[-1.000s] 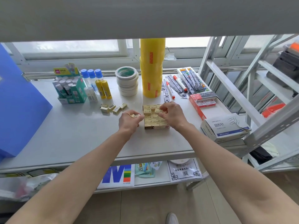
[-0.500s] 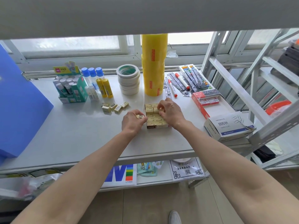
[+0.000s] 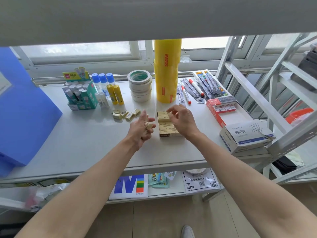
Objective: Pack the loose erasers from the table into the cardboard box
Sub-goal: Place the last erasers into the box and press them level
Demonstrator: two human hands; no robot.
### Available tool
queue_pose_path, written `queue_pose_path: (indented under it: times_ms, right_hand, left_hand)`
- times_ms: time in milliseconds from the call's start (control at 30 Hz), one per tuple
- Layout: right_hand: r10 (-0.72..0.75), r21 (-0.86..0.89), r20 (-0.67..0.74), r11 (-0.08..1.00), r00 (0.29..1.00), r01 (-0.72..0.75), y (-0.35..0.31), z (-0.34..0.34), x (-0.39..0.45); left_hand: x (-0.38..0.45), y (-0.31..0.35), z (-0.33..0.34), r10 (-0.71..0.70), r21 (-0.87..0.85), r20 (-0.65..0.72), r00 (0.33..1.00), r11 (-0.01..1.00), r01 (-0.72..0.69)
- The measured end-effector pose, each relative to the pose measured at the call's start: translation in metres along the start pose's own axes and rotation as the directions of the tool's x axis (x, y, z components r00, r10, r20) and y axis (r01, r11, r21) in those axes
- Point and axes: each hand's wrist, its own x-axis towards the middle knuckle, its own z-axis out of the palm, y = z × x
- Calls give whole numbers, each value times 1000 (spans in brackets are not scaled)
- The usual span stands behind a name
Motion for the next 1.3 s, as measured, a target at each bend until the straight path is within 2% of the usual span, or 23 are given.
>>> queue_pose_path:
  times_ms: [67,167,267,367,433,567,700,867,1033,1133,1200,1300]
  right_hand:
    - [-2,111,67,994,998,-6,-12,1,-3]
    - [20,221,200,973,980,-65,-23,5,-3]
    - [15,293,320,949,947,-114,-31,11,-3]
    - [-27,389,380,912,925,-133,-37,9,-6]
    - [-8,458,384,870,923,-182,-39,6,-8]
    - [107,480,326,837,939,-262,-35,6,-10]
    - [199,570,287,751,937,-334,-29,3,-11]
    - [209,633,271,697,940,-338,-27,-1,-18]
    - [64,587,323,769,944,-253,-23,-9,-24]
    - [16,505,311,844,950,-179,-18,-11,-28]
    - [24,389,237,914,971,-117,-13,-12,-28]
    - [39,170,41,984,998,-45,1,-16,-24]
  left_hand:
    - [-2,4,-6,-89,-78,118,989,992,99]
    - [-8,6,-10,-163,-53,227,960,982,180]
    - [-13,9,-11,-194,-26,280,940,977,210]
    - [-16,11,-12,-207,1,295,933,976,216]
    - [-17,12,-12,-213,58,289,933,977,205]
    - [-16,10,-12,-179,196,213,961,971,137]
    - [-15,5,-13,-70,161,208,976,986,37]
    - [-18,5,-8,10,136,255,967,990,-47]
    - [-13,3,1,29,121,155,987,991,-48]
    - [-11,2,7,26,139,157,987,989,-48]
    - [-11,0,12,29,186,142,989,981,-55]
    - [-11,-3,17,88,308,30,996,947,-93]
